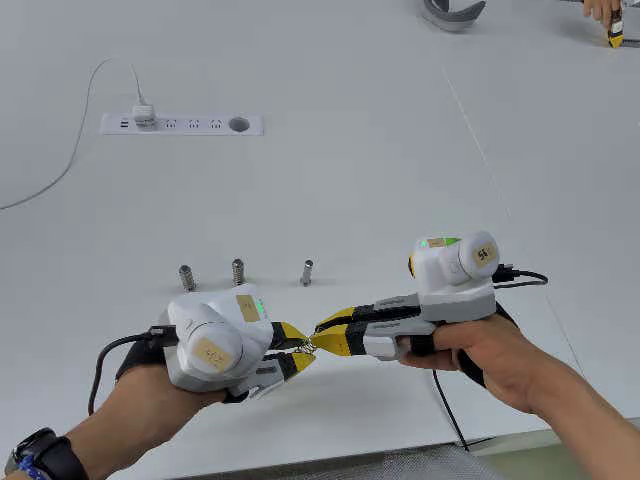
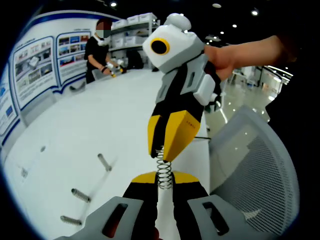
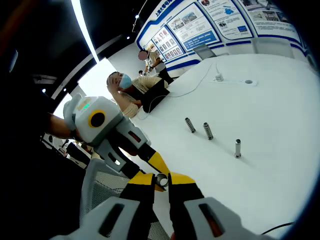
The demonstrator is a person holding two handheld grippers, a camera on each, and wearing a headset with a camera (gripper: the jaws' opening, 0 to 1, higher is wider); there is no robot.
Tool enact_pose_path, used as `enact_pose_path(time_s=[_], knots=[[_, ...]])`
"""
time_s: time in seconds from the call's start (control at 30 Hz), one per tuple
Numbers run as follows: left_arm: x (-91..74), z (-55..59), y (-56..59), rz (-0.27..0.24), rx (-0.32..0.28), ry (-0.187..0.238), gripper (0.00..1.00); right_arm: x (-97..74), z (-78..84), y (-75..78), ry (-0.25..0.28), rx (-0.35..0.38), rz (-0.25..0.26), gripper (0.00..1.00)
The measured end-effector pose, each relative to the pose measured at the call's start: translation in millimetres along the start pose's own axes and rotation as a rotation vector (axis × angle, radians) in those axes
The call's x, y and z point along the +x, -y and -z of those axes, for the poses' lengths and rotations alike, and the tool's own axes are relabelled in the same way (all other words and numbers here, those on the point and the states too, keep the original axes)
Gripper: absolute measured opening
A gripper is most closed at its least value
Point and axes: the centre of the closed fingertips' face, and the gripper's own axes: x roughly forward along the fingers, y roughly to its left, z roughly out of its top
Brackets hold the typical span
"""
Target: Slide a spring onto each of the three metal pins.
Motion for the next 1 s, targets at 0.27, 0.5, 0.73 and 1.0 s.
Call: enact_pose_path(time_s=[0.27,0.5,0.73,1.0], knots=[[-2.4,-0.8,-0.5,0.007,-0.01,0.014,0.09,1.8,-1.3,-2.5,-0.032,-0.056,-0.005,0.12],[-2.4,-3.3,2.0,0.026,-0.005,0.026,0.09,1.7,6.0,-4.0,-0.125,-0.189,-0.012,0.12],[-0.9,-6.4,6.7,0.042,0.015,0.031,0.09,2.9,13.8,-5.9,-0.188,-0.257,-0.03,0.12],[-1.0,-7.2,10.4,0.063,0.035,0.026,0.09,2.7,20.4,-6.2,-0.237,-0.299,-0.051,0.13]])
